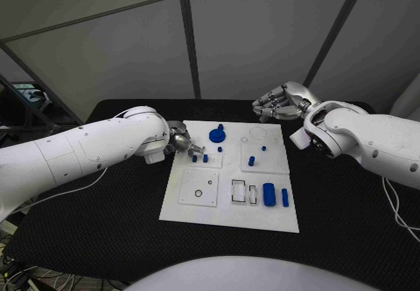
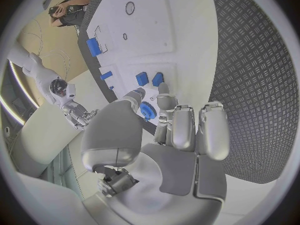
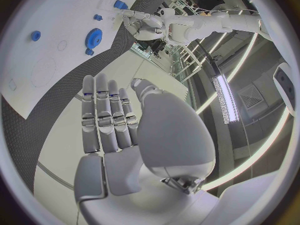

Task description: Assemble the parts on the task board

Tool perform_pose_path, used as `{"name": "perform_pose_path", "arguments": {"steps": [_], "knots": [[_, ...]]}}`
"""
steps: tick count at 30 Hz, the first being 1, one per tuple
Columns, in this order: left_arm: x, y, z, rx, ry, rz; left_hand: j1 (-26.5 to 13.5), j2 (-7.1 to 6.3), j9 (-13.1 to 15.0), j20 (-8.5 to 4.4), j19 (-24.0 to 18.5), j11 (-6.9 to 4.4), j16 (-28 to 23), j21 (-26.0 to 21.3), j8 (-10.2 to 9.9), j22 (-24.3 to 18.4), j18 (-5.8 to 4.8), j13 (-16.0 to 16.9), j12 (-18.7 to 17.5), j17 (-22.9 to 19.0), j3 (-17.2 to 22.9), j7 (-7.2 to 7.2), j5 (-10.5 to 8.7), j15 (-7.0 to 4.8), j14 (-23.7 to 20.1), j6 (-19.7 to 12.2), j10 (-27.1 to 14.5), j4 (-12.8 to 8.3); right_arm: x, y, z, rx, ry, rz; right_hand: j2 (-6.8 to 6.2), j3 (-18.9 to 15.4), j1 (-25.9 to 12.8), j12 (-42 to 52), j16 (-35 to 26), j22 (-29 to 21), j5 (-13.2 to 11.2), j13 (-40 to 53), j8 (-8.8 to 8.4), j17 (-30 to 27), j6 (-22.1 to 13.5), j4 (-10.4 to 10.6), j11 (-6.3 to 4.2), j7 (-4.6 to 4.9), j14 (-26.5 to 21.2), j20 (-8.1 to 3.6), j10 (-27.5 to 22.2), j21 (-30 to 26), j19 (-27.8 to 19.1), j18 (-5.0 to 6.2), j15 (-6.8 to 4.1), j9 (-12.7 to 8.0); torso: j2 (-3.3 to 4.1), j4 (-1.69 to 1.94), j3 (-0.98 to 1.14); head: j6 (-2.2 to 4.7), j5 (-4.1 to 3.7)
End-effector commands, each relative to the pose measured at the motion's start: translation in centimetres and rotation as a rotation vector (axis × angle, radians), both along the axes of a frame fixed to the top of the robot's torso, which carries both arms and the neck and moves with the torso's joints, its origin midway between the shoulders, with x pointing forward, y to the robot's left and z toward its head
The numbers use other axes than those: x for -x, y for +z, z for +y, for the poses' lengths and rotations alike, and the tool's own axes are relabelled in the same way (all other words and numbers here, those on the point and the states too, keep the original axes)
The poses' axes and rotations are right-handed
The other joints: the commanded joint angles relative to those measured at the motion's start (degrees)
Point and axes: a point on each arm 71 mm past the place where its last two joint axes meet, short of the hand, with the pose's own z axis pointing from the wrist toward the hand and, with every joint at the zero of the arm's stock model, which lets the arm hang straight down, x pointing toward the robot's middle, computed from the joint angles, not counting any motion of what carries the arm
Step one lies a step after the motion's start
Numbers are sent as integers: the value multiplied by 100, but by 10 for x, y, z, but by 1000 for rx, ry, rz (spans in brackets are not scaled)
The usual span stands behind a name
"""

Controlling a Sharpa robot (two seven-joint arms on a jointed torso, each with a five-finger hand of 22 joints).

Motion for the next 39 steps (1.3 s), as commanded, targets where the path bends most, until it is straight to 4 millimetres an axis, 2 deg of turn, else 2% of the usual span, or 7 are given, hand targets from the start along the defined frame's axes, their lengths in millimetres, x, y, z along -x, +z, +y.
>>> {"name": "perform_pose_path", "arguments": {"steps": [1,8,12,14,17,27,39], "knots": [[-4,7,0,81,50,-56,42,59,-4,0,-35,16,16,-68,9,366,-432,-111,-103,603,-112,10,-18,-33,335,-83,-98,50,0,1,0,-2,8,-5,-14,24,-64,-7,-16,-5,34,-5,-26,-5,-46,0,-8,8,-20,18,-35,-20,8,60,16,-5,1,-2,4,9,-11],[-9,18,4,200,105,-154,534,155,-141,111,-633,212,-53,-987,-219,-531,-209,-1093,-990,547,-402,242,19,114,303,-616,-941,146,0,1,-1,-1,4,-5,-13,24,-68,-8,-17,-7,35,-7,-26,-7,-48,3,-6,9,-22,19,-37,-23,8,60,17,-5,-1,-3,7,20,-21],[-11,27,-3,301,75,-252,1416,223,-467,368,-2376,594,-2343,-3449,-543,-2676,214,-1369,-1464,-1097,-237,573,15,466,-954,-1112,-1938,-137,0,1,-1,-1,3,-6,-13,24,-68,-8,-17,-7,35,-7,-26,-7,-48,3,-6,9,-22,19,-37,-23,8,60,17,-5,2,-3,2,44,-45],[-11,33,-10,357,39,-314,1901,213,-653,466,-2740,659,-3464,-3876,-687,-2931,216,-1579,-1768,-1885,5,728,34,603,-1833,-1209,-2373,-342,0,1,-1,-1,3,-6,-13,24,-68,-8,-17,-7,35,-7,-26,-7,-48,3,-6,9,-22,19,-37,-23,8,60,17,-5,3,-7,6,60,-59],[-8,38,-21,403,-39,-408,2431,107,-949,567,-2914,830,-3676,-4112,-904,-3066,224,-1952,-2185,-2144,356,777,37,657,-2154,-1283,-2667,-632,0,1,-1,-1,3,-7,-12,25,-71,-7,-17,-9,36,-8,-26,-8,-49,4,-5,10,-23,19,-38,-26,8,60,18,-5,6,-10,5,85,-99],[2,28,-53,291,-327,-586,2532,-180,-1903,566,-2449,755,-2451,-3603,-1386,-2735,309,-3006,-2917,-2085,677,674,-13,592,-1335,-808,-2348,-918,1,1,1,-3,8,-8,-10,28,-68,-7,-17,-11,38,-10,-26,-10,-50,1,-6,9,-25,20,-40,-29,9,60,18,-5,7,-10,7,111,-139],[-1,11,-69,104,-428,-555,2311,-267,-2443,500,-757,703,-407,-1318,-1647,-703,-134,-3641,-3356,-825,631,584,-91,530,-164,-357,-2026,-904,0,1,2,-4,11,-8,-10,29,-68,-7,-17,-12,38,-10,-26,-10,-50,0,-6,9,-25,20,-40,-30,9,60,18,-4,8,-13,6,120,-144]]}}
